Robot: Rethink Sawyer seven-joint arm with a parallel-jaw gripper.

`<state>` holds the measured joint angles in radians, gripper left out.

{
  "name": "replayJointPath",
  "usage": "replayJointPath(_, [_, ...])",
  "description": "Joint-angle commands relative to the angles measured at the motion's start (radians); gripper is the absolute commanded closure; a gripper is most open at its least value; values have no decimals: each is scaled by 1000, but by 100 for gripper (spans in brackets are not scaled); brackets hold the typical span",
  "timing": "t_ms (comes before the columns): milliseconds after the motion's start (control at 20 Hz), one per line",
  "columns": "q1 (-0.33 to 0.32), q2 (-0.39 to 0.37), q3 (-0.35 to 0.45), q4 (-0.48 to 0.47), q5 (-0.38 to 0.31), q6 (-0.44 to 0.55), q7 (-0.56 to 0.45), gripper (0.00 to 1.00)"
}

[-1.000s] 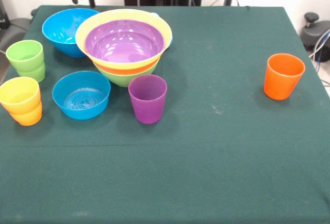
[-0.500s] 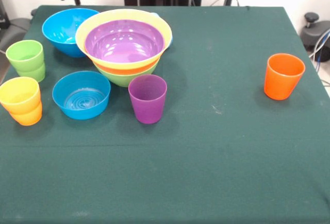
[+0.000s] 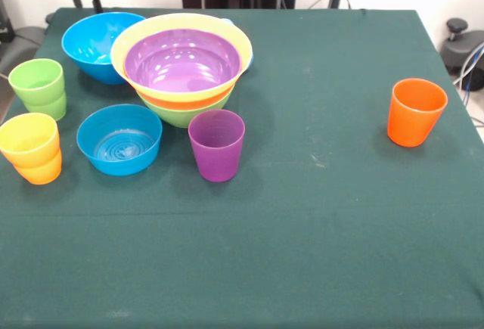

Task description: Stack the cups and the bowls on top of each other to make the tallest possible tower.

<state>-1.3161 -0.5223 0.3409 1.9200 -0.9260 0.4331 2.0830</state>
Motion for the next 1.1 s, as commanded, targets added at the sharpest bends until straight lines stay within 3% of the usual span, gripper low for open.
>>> replayJointPath(50, [27, 79, 99, -149, -70, 68, -291, 0])
replayJointPath(600, [28, 177, 110, -247, -91, 81, -337, 0])
replayJointPath(850, [22, 159, 123, -236, -82, 106, -342, 0])
replayJointPath(1100, [24, 82, 131, -174, -50, 136, -331, 0])
